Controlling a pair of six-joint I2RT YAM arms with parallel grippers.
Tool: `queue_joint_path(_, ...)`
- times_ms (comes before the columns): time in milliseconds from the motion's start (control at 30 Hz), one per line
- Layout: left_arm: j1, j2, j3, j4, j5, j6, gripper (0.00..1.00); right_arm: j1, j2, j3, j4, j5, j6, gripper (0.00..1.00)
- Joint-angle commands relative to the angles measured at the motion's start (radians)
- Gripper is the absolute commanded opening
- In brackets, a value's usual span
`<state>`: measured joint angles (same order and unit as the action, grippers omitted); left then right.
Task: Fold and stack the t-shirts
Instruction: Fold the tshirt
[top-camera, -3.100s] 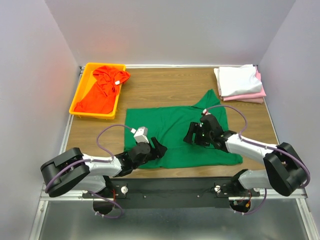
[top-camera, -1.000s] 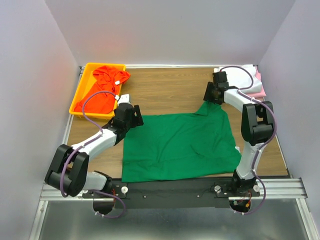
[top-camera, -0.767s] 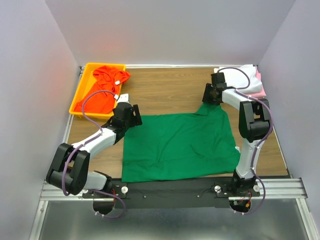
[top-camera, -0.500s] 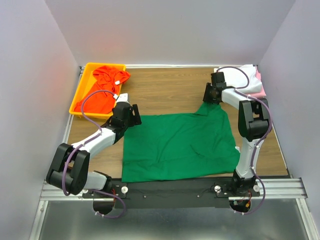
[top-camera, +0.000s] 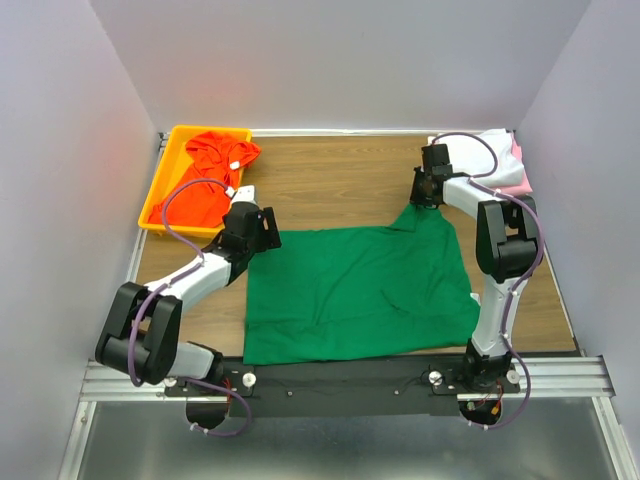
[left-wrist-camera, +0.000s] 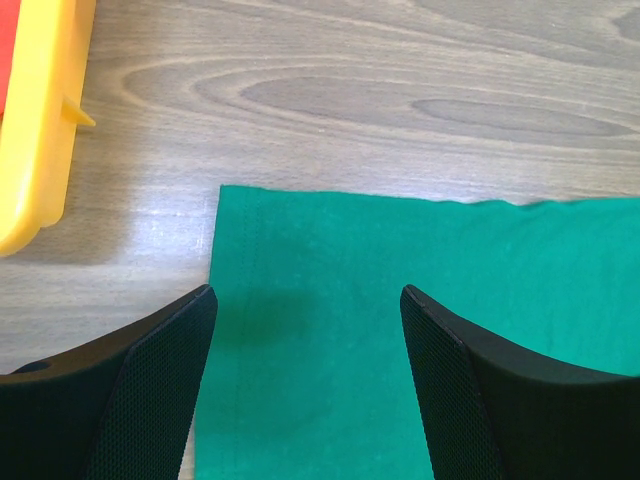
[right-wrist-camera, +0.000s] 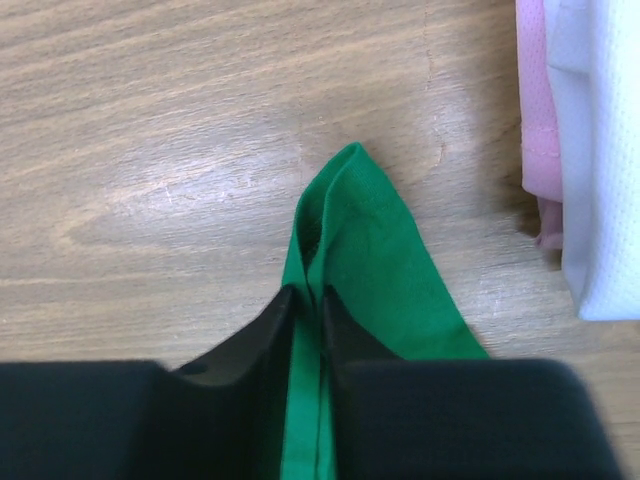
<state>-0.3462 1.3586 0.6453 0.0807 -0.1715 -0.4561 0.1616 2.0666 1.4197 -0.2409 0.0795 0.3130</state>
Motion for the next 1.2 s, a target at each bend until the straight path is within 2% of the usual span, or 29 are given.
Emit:
queue_joint_path(0, 0.016, 0.033, 0.053, 0.017, -0.014, 0.023, 0.82, -0.007, -0.043, -0.018, 0.011, 0.026, -0.009, 0.17)
queue_joint_path(67, 0.019, 0.057, 0.069, 0.017, -0.026, 0.028, 0.82, -0.007, -0.049, -0.024, 0.009, 0.04, -0.009, 0.08)
queue_joint_path(300, 0.023, 0.135, 0.155, -0.01, -0.097, 0.043, 0.78, -0.007, -0.098, -0.062, 0.009, 0.094, -0.002, 0.0)
queue_joint_path(700, 0.026, 0.278, 0.228, -0.068, -0.114, 0.054, 0.55, -0.033, -0.134, -0.084, 0.009, 0.094, 0.009, 0.0)
queue_joint_path(1167, 0.026, 0.359, 0.283, -0.079, -0.157, 0.045, 0.55, -0.066, -0.122, -0.091, 0.009, 0.075, 0.02, 0.0)
